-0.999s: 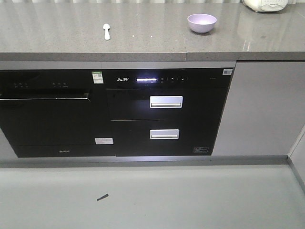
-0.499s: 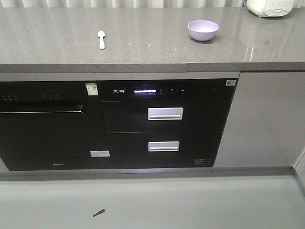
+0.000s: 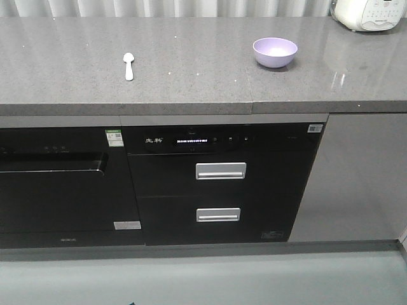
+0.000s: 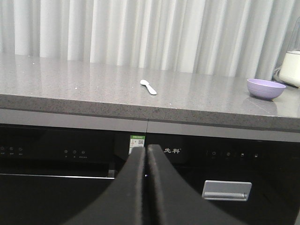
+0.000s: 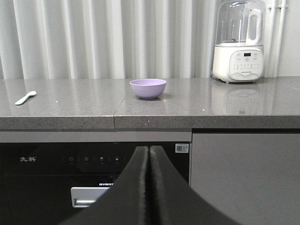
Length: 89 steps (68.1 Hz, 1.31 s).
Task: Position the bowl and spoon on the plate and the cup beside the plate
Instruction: 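Drive the base toward the counter holding the spoon and lilac bowl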
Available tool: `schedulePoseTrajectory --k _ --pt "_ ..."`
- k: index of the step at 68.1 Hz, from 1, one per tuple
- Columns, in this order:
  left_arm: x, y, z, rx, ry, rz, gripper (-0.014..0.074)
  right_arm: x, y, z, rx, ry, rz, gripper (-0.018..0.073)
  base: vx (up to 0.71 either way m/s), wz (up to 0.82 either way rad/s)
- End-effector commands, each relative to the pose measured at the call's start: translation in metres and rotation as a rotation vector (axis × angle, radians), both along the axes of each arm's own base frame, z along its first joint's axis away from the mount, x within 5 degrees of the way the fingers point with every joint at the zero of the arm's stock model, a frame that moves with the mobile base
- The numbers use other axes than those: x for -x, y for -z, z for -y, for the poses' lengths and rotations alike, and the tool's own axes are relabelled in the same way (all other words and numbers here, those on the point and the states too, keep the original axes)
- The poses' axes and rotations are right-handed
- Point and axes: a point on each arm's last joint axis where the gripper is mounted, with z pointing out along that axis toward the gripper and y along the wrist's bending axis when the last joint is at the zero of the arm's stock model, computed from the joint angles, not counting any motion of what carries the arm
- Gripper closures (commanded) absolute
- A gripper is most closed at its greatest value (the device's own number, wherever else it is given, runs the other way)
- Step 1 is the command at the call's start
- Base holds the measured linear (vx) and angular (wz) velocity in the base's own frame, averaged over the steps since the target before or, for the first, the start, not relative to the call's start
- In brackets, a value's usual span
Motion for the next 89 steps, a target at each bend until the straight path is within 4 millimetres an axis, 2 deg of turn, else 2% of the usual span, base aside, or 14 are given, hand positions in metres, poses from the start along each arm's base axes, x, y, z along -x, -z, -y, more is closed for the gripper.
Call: schedulePoseTrajectory --k 1,89 --pt "0.0026 -0.0138 0.0007 0.019 0.012 0.107 0.0603 0.0006 -0.0035 0.0008 0.005 0.012 0.068 0.0570 0.20 -0.03" --pt "0.0026 -0.0138 0.0007 0.019 0.012 0.107 0.0603 0.0006 -0.0035 0.0008 0.005 0.012 0.069 0.0570 0.20 0.00"
